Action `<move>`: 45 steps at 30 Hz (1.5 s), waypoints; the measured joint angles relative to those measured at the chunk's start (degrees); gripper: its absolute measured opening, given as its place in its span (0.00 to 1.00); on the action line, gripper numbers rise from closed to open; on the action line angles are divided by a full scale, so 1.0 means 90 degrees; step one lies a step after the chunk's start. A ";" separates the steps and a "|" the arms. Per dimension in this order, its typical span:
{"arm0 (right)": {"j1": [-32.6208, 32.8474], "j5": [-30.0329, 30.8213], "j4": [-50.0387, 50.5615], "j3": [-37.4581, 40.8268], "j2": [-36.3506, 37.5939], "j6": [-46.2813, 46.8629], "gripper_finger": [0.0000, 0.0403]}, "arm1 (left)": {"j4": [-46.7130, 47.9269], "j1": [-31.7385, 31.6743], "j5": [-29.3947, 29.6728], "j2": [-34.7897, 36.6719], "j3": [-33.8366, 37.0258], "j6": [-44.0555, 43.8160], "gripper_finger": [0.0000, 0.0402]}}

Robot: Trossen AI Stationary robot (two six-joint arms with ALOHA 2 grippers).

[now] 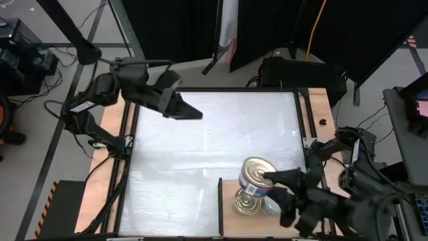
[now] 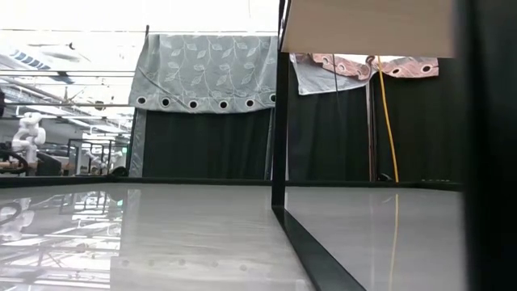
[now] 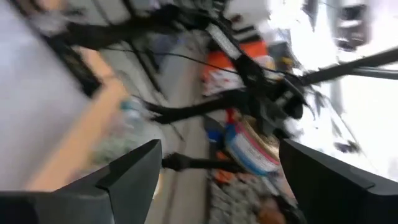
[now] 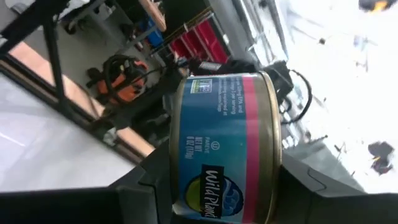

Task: Stack canned seafood by type on shelf
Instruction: Stack the blue-pink tuna can on top of the other blue-pink tuna can on the shelf

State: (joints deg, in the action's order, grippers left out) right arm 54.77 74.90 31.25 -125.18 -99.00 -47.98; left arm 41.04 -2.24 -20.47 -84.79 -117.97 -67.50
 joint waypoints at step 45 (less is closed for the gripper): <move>0.0319 -0.0701 0.4535 0.0004 -0.1285 0.3740 0.43 | 0.0266 0.0128 0.0324 0.0036 0.0015 0.0923 0.81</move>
State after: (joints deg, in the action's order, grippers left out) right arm 57.65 68.60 72.06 -125.14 -110.57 -14.32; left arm 43.44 -1.08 -17.55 -84.47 -117.84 -59.20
